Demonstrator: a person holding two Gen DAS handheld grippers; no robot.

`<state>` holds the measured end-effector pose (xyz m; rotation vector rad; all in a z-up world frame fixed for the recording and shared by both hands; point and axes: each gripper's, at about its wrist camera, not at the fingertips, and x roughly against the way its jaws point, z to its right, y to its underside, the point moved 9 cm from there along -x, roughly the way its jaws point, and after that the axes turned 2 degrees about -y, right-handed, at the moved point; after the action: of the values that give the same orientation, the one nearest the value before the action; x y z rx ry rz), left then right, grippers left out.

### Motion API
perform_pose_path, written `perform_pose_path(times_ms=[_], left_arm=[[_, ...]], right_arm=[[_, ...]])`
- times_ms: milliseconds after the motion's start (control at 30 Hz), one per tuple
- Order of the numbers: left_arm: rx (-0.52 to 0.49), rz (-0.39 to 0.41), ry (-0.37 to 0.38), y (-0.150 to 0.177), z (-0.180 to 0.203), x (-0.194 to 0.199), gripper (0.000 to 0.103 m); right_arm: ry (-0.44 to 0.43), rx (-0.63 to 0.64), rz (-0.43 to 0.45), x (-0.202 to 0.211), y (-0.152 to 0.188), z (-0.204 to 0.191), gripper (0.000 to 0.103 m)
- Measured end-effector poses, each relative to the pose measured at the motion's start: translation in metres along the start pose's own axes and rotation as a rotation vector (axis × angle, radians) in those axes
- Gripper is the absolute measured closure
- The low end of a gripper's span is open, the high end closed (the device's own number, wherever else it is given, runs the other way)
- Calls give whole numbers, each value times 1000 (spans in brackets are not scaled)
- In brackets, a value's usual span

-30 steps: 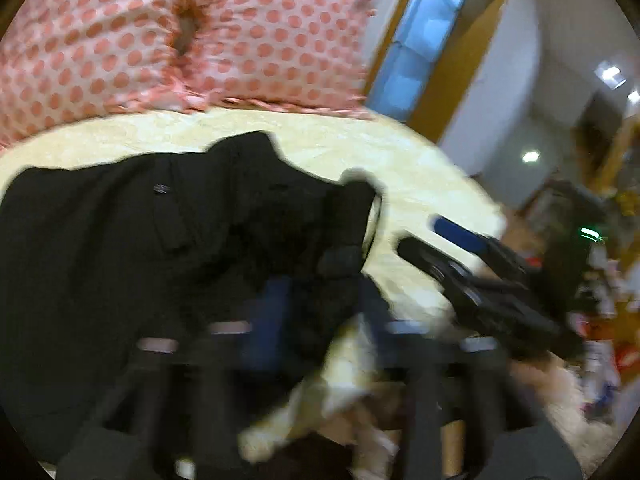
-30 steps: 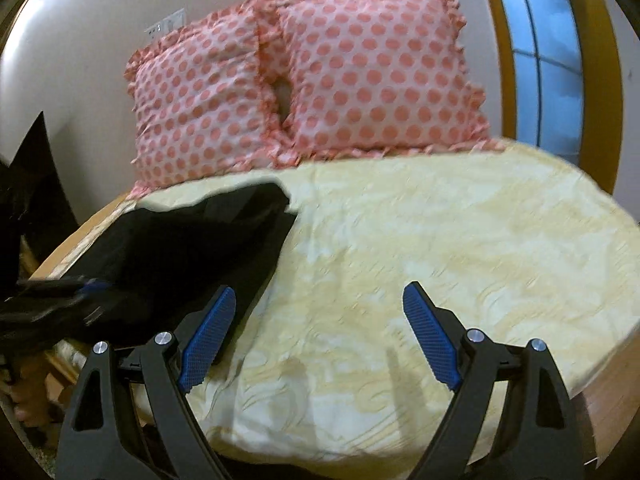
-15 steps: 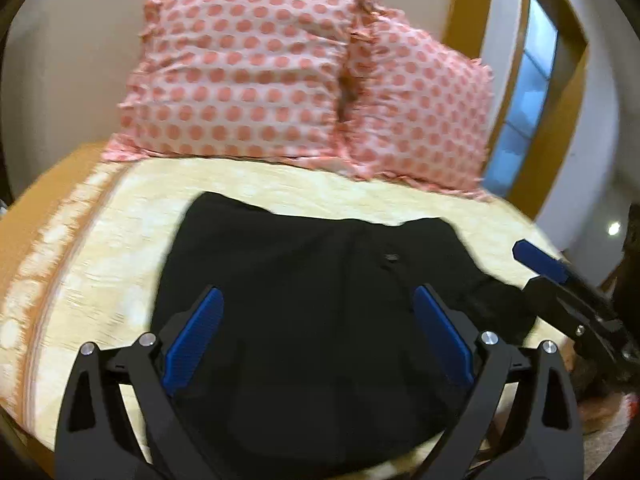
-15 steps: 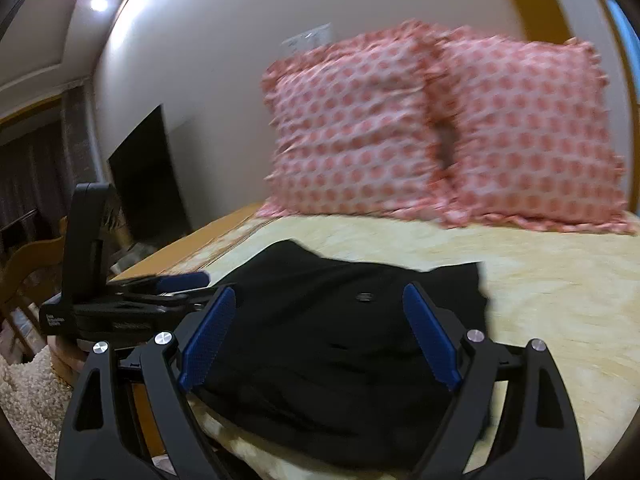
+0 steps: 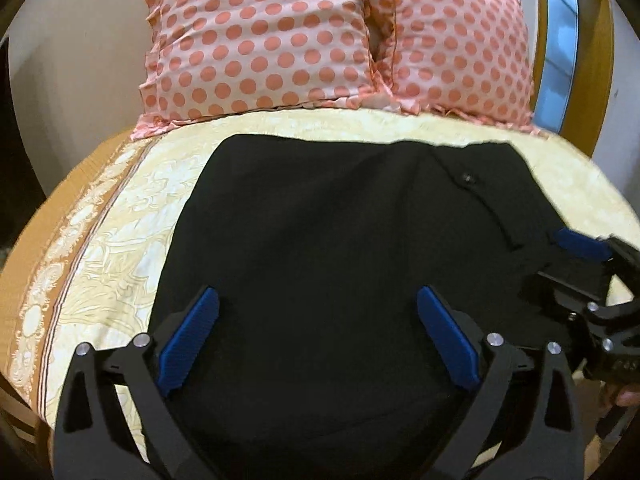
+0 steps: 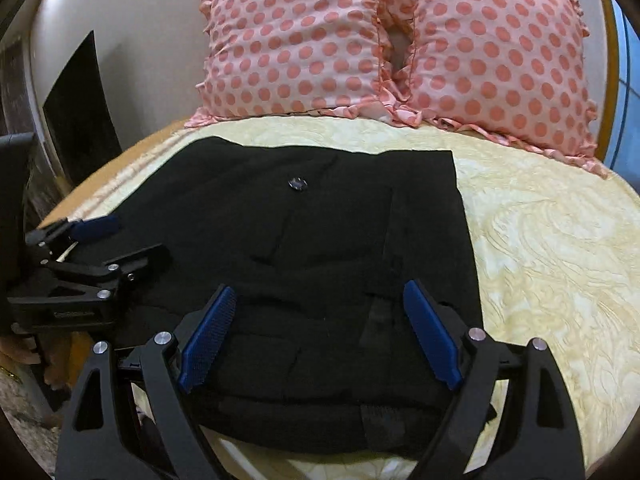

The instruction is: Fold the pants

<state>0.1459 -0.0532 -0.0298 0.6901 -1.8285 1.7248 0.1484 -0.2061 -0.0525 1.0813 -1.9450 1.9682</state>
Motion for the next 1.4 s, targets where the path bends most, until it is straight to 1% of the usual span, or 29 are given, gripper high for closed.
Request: perform_pose_path(times_ms=[67, 267, 367, 467, 500, 533, 600, 667, 700, 767, 833, 900, 967, 1000, 1067, 1100, 1200, 1233, 1267, 1300, 1333, 1367, 1400], left_arm=[[7, -1, -15, 1, 1, -1, 2], [12, -2, -27, 1, -1, 1, 2], [10, 5, -37, 1, -1, 7, 2], [15, 36, -40, 0, -2, 19, 2], [17, 47, -39, 0, -2, 22, 2], [21, 53, -39, 2, -4, 24, 2], [20, 36, -34, 10, -4, 19, 2], [-28, 76, -69, 14, 0, 18, 2], [-29, 77, -71, 14, 1, 19, 2], [-6, 46, -31, 9, -2, 18, 2], [31, 35, 38, 0, -8, 22, 2], [84, 47, 76, -14, -25, 26, 2], [127, 41, 106, -26, -40, 23, 2], [158, 4, 142, -33, -51, 14, 2], [193, -63, 195, -38, -62, -2, 2], [217, -115, 213, -39, -69, -15, 2], [225, -216, 246, -35, -72, -41, 4], [222, -237, 263, -33, -70, -45, 8], [217, -255, 278, -32, -67, -49, 7], [194, -249, 281, -35, -64, -49, 7], [177, -262, 302, -35, -59, -50, 7], [165, -272, 311, -35, -55, -51, 7], [149, -277, 311, -36, -52, -52, 7]], right_arm=[[11, -4, 7, 0, 2, 0, 15], [32, 8, 20, 6, -2, 0, 15], [35, -3, 74, 21, -12, 0, 15], [40, 4, 113, 33, -18, -2, 15], [49, 17, 111, 32, -17, -3, 15], [66, 30, 96, 29, -14, -3, 13], [107, 52, 35, 14, 1, 1, 11], [91, 33, 71, 13, 6, 2, 11], [90, 33, 69, 13, 7, 2, 11], [77, 33, 35, 13, 3, 3, 11], [38, 19, 23, 19, -3, 5, 11], [-7, -29, 55, 29, -17, 14, 10], [-65, -121, 69, 34, -34, 32, 6], [-88, -162, 41, 29, -42, 43, 6], [-104, -197, -16, 14, -47, 57, 6], [-112, -219, -59, 2, -49, 65, 6], [-142, -270, -156, -24, -48, 77, 6], [-153, -277, -178, -30, -46, 78, 7], [-164, -285, -205, -37, -44, 79, 7], [-163, -289, -226, -42, -41, 80, 9], [-167, -286, -238, -45, -38, 80, 12], [-175, -276, -249, -47, -35, 78, 12], [-174, -253, -246, -47, -35, 76, 17]])
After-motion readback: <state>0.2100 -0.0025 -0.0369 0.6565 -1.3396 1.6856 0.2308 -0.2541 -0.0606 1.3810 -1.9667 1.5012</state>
